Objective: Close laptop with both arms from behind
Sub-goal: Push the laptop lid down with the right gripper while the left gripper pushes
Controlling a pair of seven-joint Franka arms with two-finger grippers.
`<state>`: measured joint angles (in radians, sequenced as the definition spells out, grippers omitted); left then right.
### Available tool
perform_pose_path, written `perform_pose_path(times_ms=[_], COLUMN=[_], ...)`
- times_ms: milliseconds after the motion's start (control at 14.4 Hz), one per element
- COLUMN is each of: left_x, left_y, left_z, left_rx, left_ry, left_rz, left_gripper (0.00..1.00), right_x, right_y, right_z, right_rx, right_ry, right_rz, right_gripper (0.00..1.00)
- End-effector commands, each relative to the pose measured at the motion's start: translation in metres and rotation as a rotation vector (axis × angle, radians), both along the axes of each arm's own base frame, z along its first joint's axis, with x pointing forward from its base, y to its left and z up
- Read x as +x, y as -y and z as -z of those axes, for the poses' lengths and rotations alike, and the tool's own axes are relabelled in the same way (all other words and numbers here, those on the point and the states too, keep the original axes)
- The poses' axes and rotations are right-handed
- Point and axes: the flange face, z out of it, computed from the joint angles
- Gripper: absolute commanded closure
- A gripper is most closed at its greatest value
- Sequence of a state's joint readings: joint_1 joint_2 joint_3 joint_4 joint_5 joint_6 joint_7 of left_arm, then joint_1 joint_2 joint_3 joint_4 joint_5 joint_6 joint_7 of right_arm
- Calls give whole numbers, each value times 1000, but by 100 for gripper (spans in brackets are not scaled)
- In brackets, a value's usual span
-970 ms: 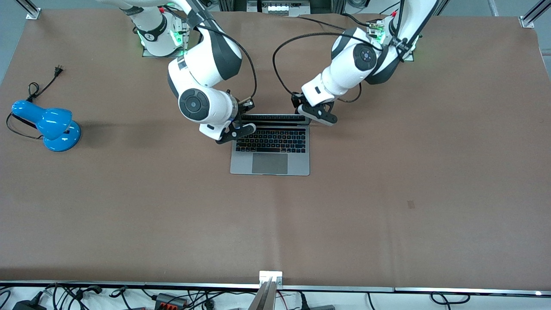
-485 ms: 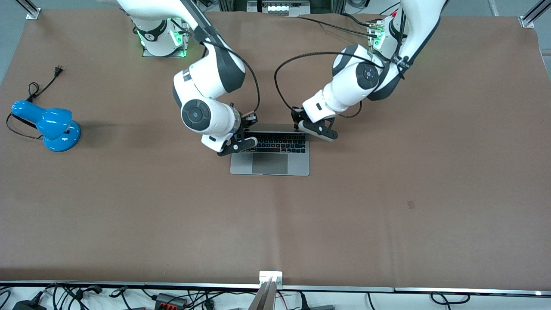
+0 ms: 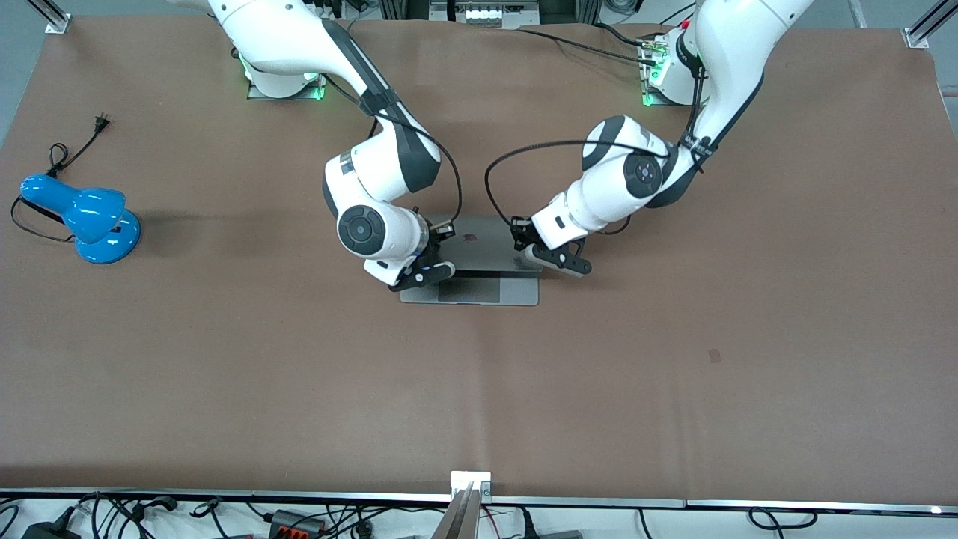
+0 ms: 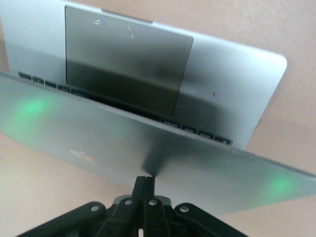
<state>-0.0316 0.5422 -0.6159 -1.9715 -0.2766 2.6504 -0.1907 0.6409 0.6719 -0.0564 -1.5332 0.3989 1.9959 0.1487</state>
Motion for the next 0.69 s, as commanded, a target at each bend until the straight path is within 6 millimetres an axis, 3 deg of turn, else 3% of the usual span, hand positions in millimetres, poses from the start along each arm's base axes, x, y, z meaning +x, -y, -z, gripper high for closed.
perform_pose_path(times_ms=[0,208,485,623], left_x=[15,18,20,25], left_y=[4,4,6,-6], left_z=[28,61,77,91], left_rx=[-26,-34,-35,-16], left_ry=[42,64,54,53], left_rz=[-14,-23,-17,-23], left_gripper=[99,99,99,99], right_x=[20,24,26,27], right_y=[8,10,11,12], right_z=[2,25,41,46], right_rx=[11,1,-12,-14], right_ry=[20,40,54,59], right_rz=[24,38,41,45], right_gripper=[100,100,100,100])
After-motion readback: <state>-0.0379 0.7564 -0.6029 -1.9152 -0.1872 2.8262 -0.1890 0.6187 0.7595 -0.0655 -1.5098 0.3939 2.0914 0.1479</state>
